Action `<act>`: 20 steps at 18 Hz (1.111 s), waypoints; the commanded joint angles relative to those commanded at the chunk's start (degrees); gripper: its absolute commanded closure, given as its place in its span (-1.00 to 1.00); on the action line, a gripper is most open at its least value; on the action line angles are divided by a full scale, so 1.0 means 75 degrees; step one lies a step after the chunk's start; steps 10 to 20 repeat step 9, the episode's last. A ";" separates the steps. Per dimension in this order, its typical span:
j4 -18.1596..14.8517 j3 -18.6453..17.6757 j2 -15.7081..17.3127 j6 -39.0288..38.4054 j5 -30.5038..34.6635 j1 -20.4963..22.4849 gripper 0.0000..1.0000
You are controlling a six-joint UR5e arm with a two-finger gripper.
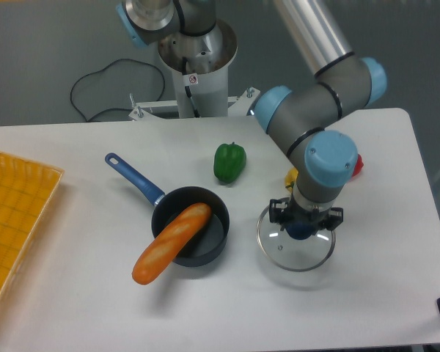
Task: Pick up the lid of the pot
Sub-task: 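Lift the glass lid by its knob off the table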
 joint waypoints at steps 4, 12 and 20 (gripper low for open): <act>-0.0153 0.0000 0.0258 0.0329 -0.0222 0.0118 0.20; -0.0177 0.0012 0.0306 0.0330 -0.0211 0.0118 0.20; -0.0177 0.0012 0.0306 0.0330 -0.0211 0.0118 0.20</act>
